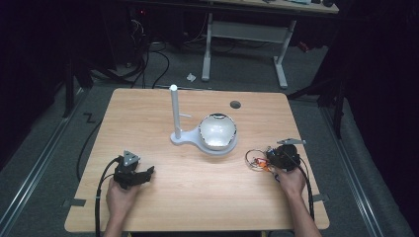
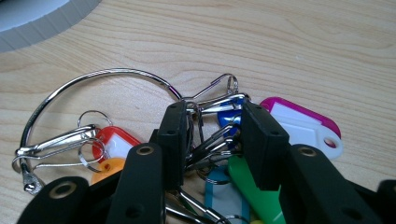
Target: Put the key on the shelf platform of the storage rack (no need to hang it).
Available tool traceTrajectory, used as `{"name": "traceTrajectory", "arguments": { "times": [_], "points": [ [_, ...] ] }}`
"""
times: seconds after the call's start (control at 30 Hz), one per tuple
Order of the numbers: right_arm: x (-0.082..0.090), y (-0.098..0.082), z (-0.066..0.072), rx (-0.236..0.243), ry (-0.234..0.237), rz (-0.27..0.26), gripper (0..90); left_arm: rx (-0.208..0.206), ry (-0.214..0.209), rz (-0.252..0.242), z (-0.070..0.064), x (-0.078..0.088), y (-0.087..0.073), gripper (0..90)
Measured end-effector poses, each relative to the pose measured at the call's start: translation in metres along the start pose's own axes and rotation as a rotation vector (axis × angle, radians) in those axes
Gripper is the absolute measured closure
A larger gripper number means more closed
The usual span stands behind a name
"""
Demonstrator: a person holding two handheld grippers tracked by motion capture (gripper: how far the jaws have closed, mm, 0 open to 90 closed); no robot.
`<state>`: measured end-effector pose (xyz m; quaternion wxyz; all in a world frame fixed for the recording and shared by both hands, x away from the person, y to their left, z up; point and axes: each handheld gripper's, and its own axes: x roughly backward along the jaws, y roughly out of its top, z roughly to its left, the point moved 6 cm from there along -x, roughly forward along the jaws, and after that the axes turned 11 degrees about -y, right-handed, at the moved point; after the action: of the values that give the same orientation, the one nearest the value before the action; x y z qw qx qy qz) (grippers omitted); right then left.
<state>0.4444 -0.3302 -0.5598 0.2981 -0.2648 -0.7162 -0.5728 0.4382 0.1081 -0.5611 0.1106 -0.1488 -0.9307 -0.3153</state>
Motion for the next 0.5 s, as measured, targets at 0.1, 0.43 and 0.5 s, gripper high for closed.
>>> {"name": "traceTrajectory", "arguments": {
  "times": [0.1,0.43,0.5],
  "points": [
    [-0.0003,-0.0002,-0.0007,0.001,0.007,-0.006,62.9,0.002,0.000,0.000,0.0000,0.0000,0.0000,30.0],
    [0.0046,0.0029,-0.0039,-0.034,0.031,-0.073,75.9,0.002,0.002,0.000,-0.0001,0.0000,-0.0002,30.1],
    [0.0039,0.0021,-0.0042,-0.022,0.029,-0.067,76.2,0.003,0.003,-0.001,-0.0002,0.0000,-0.0003,30.1]
  ]
}}
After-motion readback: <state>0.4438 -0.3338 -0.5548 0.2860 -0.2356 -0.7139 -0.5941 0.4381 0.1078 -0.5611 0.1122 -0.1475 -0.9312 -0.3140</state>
